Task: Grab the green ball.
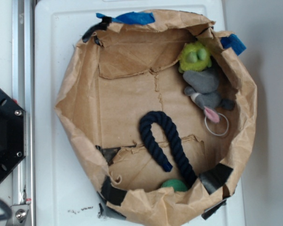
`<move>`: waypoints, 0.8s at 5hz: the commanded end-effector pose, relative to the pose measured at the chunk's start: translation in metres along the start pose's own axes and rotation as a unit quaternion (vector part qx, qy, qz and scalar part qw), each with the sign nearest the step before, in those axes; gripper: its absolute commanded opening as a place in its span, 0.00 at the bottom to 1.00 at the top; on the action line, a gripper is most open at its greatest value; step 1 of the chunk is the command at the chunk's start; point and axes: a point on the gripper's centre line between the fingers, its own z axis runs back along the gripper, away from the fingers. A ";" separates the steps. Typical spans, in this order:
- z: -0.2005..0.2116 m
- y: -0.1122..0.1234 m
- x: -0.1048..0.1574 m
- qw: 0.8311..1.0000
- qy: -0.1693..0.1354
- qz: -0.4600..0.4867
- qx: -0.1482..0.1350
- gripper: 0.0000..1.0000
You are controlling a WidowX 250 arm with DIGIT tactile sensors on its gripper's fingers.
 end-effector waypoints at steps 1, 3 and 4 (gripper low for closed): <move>0.000 0.000 0.000 1.000 0.000 0.000 0.000 1.00; -0.023 0.007 0.089 0.992 -0.046 -0.111 -0.043 1.00; -0.036 0.013 0.102 0.982 -0.072 -0.170 -0.047 1.00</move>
